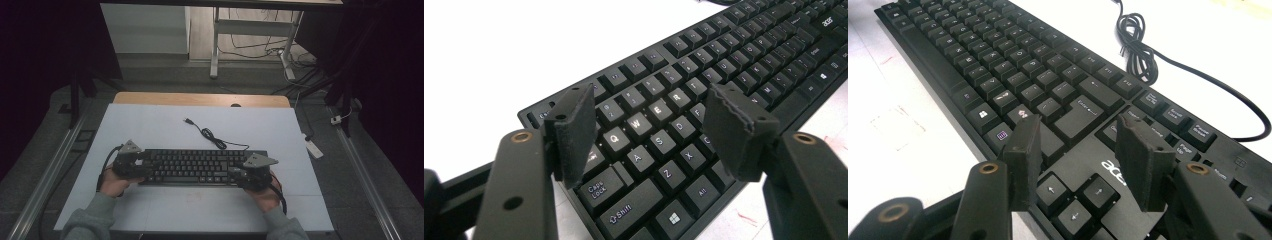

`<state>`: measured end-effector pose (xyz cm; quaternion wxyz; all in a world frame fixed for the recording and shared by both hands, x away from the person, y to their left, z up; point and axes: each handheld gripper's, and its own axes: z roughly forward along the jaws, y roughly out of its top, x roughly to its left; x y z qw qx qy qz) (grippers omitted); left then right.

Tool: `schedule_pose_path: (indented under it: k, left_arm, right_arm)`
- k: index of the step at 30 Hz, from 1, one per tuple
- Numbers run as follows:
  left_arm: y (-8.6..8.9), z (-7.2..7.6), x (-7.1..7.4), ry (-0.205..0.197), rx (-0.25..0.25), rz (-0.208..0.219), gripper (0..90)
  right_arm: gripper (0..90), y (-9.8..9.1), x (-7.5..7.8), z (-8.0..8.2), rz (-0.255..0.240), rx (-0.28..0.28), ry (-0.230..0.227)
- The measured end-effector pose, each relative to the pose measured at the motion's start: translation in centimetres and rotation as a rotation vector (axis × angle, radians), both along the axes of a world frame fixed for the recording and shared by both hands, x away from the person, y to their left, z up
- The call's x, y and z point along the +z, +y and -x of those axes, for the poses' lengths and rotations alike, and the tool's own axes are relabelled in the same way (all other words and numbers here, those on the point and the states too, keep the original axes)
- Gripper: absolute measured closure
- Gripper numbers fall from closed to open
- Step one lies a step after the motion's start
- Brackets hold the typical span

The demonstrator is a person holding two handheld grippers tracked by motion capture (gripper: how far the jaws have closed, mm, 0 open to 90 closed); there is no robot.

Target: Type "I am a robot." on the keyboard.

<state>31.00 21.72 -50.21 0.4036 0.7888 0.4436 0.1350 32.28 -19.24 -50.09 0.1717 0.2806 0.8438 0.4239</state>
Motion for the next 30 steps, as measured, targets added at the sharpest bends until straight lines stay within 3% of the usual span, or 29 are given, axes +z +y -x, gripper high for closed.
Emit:
schedule_pose_path:
  k: [20,30]
  left_arm:
    - [-0.08,0.02,0.23,-0.001,-0.008,-0.002,32.8]
    - [-0.59,0.24,0.65,-0.015,-0.038,-0.002,32.6]
  right_arm:
    - [53.2,-0.04,-0.01,-0.13,0.005,-0.003,-0.005]
    - [53.2,-0.06,0.02,-0.12,-0.006,-0.005,-0.004]
